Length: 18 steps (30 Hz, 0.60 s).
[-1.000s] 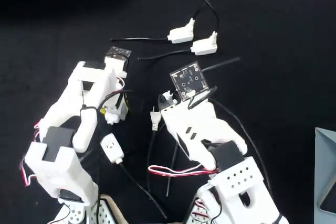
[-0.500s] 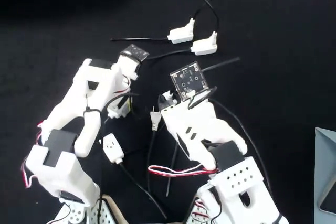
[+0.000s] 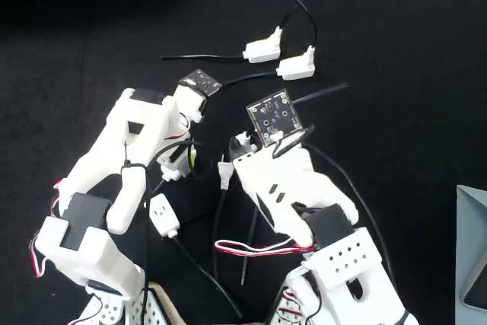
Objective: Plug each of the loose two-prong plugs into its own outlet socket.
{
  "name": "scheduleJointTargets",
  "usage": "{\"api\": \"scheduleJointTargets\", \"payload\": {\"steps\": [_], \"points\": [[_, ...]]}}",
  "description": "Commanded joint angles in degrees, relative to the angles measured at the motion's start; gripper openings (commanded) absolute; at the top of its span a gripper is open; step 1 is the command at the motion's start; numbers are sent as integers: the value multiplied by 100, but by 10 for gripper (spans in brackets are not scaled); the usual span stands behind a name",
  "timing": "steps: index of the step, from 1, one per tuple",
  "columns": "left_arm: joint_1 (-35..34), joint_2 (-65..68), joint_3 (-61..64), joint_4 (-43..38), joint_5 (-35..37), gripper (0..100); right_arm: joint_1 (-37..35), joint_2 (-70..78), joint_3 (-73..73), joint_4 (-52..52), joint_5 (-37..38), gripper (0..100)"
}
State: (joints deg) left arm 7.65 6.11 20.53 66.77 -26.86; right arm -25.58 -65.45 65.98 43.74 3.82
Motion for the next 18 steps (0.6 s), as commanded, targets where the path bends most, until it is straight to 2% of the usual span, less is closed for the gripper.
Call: {"api": "scheduleJointTargets", "payload": {"steps": [1, 5, 9, 13, 18], "points": [[-66, -325, -295, -18, 62, 220, 70, -4, -40, -114, 62, 11], [-242, -703, -251, 105, 185, 220, 70, -4, -31, -114, 62, 12], [-690, -1644, -233, 466, 457, 220, 70, 101, -75, -105, 105, 14], [-1534, -2690, 180, 536, 844, 220, -44, 831, -347, -105, 422, 14], [-2589, -3525, 1024, 308, 1292, 220, -527, 2088, -1015, -123, 721, 13]]}}
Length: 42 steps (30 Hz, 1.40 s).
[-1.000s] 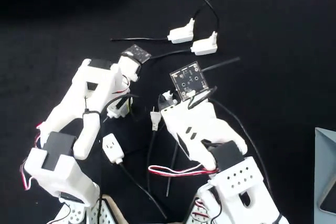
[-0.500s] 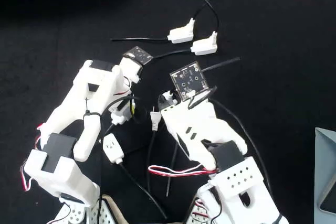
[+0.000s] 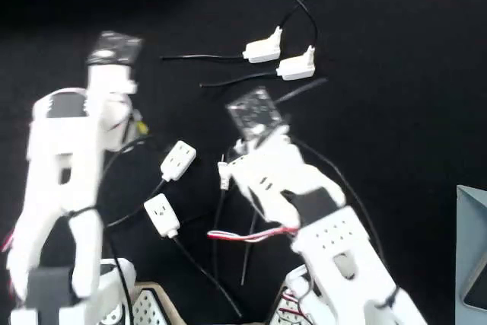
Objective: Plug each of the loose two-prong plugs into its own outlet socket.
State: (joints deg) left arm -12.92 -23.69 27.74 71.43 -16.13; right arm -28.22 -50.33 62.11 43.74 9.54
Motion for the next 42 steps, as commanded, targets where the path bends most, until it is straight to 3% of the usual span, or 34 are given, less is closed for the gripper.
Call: {"api": "scheduleJointTargets", "payload": {"steps": [1, 8, 13, 19, 29, 42], "points": [[-690, -651, 479, -220, 246, 220, -334, 813, -769, -202, 167, 12], [-1147, -1125, 1789, -730, 246, 220, -686, 2176, -1393, -1125, 343, 12], [-1499, -1240, 2668, -1424, 299, 220, -862, 3064, -1947, -1196, 765, 12], [-1991, -1240, 3011, -1952, 765, 220, -985, 4057, -2695, -1204, 738, 12], [-2000, -1222, 3143, -1969, 765, 220, -1187, 4971, -2888, -1978, 730, 11], [-2009, -1187, 3143, -1960, 765, 220, -1160, 5033, -2589, -1969, 730, 11]]}}
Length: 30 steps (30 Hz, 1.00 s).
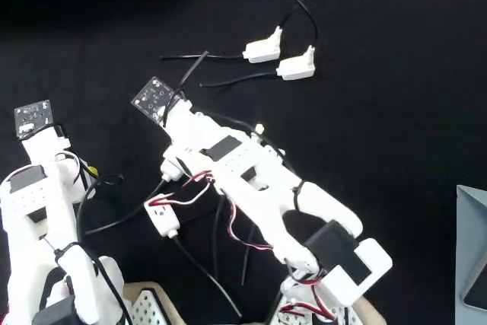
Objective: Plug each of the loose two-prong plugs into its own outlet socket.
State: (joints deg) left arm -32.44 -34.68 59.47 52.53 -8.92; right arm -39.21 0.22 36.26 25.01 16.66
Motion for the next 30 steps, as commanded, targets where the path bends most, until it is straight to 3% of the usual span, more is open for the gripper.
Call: {"api": "scheduleJointTargets", "payload": {"steps": [1, 30], "points": [[-57, -88, -31, -70, 44, 220, -62, -22, 75, -97, 18, 11], [-40, -132, 31, -70, 35, 223, 167, -110, 796, -53, 26, 16]]}}
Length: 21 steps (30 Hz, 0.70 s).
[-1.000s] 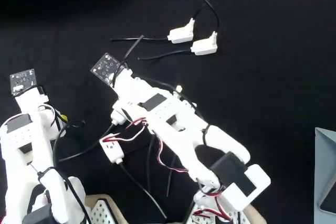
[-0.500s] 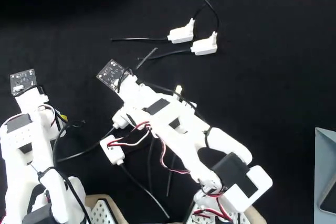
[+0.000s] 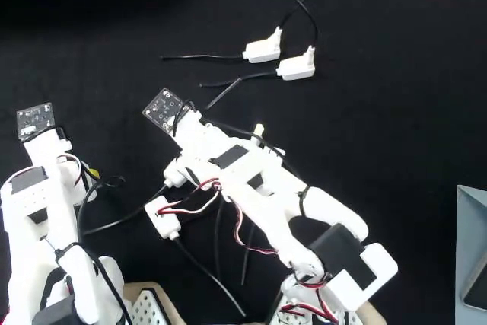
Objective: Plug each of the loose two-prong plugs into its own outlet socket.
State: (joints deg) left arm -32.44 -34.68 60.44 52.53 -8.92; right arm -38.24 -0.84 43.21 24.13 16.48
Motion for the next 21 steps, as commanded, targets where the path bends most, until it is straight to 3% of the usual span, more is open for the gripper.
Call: {"api": "scheduleJointTargets", "payload": {"steps": [1, 4, 9, 21], "points": [[-40, -132, -84, -70, 35, 223, 53, -75, 48, 79, 35, 25], [-40, -132, -127, -70, 35, 224, 53, -365, -233, 730, 18, 128], [57, -132, -189, -70, 35, 225, -18, -787, -778, 1793, -686, 299], [813, -141, -418, -35, 0, 225, -712, -2097, -1121, 3613, -730, 319]]}}
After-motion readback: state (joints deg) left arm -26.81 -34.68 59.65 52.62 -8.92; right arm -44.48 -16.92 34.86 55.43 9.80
